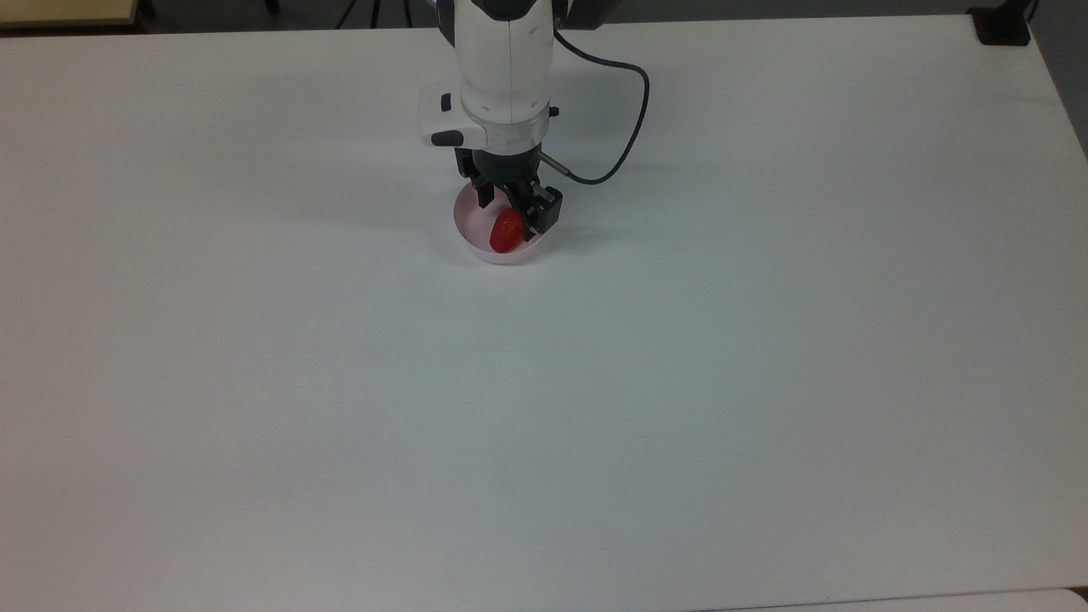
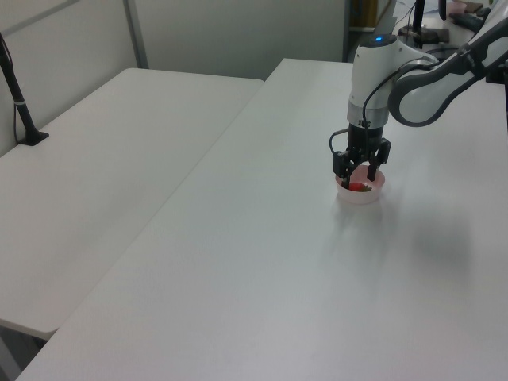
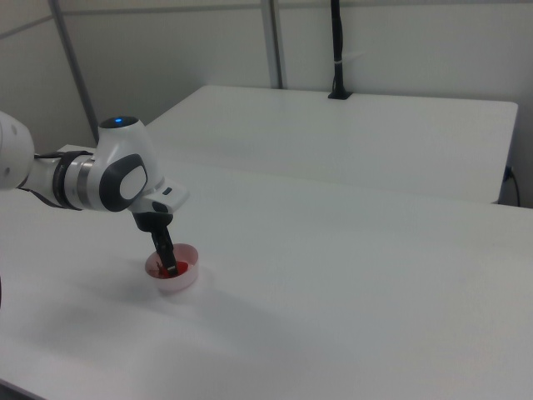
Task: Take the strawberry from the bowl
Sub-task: 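Close the gripper on the red strawberry inside the bowl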
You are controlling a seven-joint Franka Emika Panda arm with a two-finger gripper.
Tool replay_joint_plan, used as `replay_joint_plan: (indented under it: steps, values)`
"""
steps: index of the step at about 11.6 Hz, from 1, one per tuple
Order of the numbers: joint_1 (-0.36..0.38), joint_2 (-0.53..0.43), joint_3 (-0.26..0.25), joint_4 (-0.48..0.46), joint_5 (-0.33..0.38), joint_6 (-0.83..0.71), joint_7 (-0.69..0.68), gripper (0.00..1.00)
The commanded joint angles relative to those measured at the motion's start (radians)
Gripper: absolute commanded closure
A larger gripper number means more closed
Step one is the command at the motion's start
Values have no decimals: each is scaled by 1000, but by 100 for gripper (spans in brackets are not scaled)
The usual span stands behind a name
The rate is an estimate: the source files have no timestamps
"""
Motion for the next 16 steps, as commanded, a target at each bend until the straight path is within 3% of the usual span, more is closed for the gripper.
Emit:
replay_joint_plan:
  steps: [1,5,6,8,9,14,16]
  values:
    - [2,13,-4,-19,16,34,17,25]
    - [-2,39,-6,-19,16,62,16,25]
    - [-2,37,-6,-18,16,62,14,30]
    - [-8,34,-6,-16,15,57,-9,56]
    - [-10,22,-6,-15,15,45,-32,60]
    - [-22,-12,-4,76,16,-121,-76,61]
    - [-27,-10,-9,155,16,-208,-124,61]
